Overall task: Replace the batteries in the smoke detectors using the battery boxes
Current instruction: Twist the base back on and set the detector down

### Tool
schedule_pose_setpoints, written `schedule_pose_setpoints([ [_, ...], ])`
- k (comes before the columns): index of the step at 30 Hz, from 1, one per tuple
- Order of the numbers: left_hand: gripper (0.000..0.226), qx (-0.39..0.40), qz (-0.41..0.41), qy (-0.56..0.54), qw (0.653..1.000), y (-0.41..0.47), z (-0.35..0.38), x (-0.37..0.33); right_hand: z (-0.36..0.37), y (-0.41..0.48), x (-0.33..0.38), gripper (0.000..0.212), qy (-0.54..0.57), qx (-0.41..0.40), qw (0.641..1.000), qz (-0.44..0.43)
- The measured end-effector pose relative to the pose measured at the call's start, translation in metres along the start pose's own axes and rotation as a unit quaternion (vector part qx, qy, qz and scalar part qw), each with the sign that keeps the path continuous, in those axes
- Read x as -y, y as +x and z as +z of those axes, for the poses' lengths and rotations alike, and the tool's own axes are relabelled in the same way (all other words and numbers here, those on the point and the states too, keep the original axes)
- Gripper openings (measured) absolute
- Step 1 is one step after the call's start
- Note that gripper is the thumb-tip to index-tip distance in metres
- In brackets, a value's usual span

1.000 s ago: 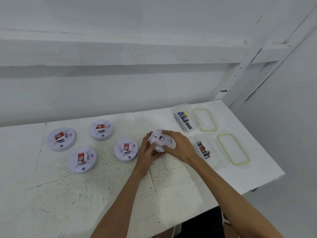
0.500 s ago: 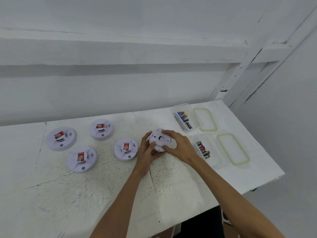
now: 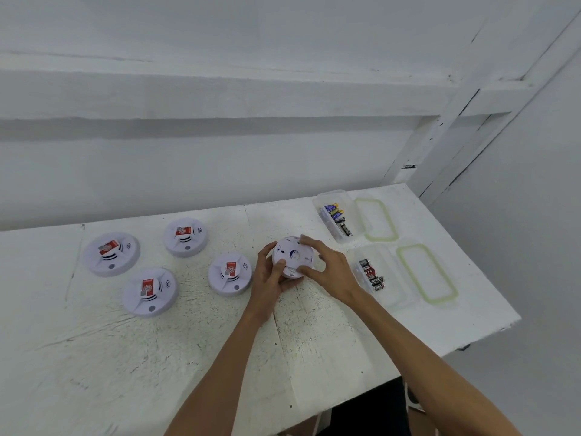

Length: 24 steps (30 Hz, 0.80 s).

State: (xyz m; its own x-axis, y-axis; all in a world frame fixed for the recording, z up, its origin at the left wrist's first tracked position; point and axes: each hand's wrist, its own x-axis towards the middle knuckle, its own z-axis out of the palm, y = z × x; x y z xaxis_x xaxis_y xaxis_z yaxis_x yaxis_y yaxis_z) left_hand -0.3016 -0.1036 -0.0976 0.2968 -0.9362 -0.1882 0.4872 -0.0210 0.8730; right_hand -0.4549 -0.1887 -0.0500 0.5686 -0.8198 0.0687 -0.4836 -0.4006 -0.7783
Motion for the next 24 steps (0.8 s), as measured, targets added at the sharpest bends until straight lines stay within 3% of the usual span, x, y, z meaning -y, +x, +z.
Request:
schedule_pose_setpoints([
  [4, 0.043, -0.015, 0.004, -0.006, 1.000, 0.001, 0.001, 0.002, 0.018, -0.002, 0.003, 0.051, 0.111, -0.087, 0.979, 0.147],
  [7, 0.050, -0.015, -0.001, -0.004, 1.000, 0.003, 0.001, 0.005, 0.024, 0.006, 0.010, 0.045, 0.251, -0.065, 0.926, 0.276],
  [10, 0.050, -0.009, 0.000, -0.002, 1.000, 0.002, 0.001, 0.006, 0.022, 0.010, 0.018, 0.043, 0.321, -0.076, 0.881, 0.339],
  [15, 0.048, -0.005, 0.004, -0.004, 1.000, 0.001, -0.001, 0.006, 0.023, 0.020, 0.017, 0.037, 0.362, -0.094, 0.854, 0.361],
  [20, 0.048, -0.018, 0.008, 0.009, 1.000, -0.001, 0.000, 0.004, 0.025, 0.025, 0.016, 0.022, 0.360, -0.106, 0.855, 0.359],
  [24, 0.046, -0.011, 0.013, 0.026, 1.000, -0.001, 0.000, 0.003, 0.030, 0.025, 0.018, 0.018, 0.392, -0.119, 0.828, 0.383],
])
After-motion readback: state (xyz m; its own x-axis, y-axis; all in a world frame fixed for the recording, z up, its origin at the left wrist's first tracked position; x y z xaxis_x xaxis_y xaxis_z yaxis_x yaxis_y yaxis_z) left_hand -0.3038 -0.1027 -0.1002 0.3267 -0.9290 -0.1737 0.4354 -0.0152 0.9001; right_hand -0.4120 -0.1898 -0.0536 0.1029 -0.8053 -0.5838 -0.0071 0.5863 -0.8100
